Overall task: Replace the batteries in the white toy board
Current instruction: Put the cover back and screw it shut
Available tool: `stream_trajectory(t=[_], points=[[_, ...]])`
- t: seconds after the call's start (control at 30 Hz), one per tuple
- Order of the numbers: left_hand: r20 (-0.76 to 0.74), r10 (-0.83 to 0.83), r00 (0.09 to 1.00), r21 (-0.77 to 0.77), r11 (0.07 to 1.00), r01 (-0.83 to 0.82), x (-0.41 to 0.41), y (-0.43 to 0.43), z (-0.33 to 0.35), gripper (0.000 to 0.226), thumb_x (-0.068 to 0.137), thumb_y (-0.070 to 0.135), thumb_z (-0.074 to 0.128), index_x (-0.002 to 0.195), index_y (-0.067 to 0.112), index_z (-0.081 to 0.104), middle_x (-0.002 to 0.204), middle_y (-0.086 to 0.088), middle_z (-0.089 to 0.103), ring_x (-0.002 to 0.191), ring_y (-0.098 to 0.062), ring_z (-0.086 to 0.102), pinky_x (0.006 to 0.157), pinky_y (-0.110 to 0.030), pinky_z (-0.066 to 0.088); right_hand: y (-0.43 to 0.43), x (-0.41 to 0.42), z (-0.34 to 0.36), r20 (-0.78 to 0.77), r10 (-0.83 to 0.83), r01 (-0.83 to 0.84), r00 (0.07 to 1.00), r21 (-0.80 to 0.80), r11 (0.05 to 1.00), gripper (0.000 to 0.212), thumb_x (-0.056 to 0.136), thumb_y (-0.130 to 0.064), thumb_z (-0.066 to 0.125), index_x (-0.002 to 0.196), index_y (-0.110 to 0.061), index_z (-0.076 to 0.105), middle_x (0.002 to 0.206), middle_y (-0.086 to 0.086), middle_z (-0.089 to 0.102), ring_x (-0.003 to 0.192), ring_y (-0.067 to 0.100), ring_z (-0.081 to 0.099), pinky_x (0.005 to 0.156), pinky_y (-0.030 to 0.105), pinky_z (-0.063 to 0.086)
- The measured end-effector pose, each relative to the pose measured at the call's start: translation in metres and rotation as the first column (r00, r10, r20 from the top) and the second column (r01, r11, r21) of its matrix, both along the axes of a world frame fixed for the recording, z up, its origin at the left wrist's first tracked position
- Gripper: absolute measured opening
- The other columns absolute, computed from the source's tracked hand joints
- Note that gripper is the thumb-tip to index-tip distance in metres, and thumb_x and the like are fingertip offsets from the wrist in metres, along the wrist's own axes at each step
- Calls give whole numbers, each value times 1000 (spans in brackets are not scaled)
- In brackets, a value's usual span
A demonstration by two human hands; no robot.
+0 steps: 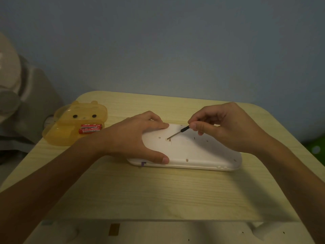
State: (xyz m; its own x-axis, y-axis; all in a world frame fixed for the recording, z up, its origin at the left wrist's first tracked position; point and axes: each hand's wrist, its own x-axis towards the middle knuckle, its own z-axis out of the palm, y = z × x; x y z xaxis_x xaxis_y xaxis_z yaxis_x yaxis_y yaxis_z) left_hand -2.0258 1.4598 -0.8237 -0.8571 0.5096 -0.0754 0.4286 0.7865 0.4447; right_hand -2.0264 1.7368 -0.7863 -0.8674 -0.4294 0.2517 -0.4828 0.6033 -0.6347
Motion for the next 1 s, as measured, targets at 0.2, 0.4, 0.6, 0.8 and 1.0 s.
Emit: stream_trajectory(t=[0.2,0.4,0.6,0.8,1.0], points=[[-12,-5,1000,2,1000,5,0,-1,-1,113,57,89,66,156,41,42,143,29,34,127,-3,44,102,-28,50,-8,-1,11,-119,71,-52,990,159,986,9,93,-24,77,98,-21,83,79,-15,76,75,9,71,71,26,58],[-30,-19,999,33,999,20,0,-2,-2,105,58,88,68,150,44,46,141,31,36,124,-2,47,101,-32,52,-39,2,14,-354,197,-116,914,237,964,8,97,-21,73,104,-17,76,88,-13,75,80,3,65,75,20,53],[-36,-19,999,72,997,22,0,-2,-5,99,59,87,70,146,45,50,141,30,38,127,-4,46,106,-36,50,-57,-5,-19,-538,-2,-32,843,-54,998,13,93,-17,79,103,-9,80,89,1,79,73,11,69,72,29,57],[-41,-26,999,77,997,29,-1,-2,-5,102,59,88,70,148,44,50,147,27,37,131,-5,47,108,-38,49,-73,6,-31,-336,-195,55,922,-383,922,13,88,-18,85,98,-11,81,83,-3,79,75,10,75,71,23,61],[-35,-19,999,80,997,22,0,-2,-6,101,59,88,70,147,43,50,141,32,37,129,-3,46,107,-37,49,-71,7,-30,-350,-151,27,925,-335,942,14,91,-12,81,104,-8,77,86,-4,80,77,8,78,71,25,64]])
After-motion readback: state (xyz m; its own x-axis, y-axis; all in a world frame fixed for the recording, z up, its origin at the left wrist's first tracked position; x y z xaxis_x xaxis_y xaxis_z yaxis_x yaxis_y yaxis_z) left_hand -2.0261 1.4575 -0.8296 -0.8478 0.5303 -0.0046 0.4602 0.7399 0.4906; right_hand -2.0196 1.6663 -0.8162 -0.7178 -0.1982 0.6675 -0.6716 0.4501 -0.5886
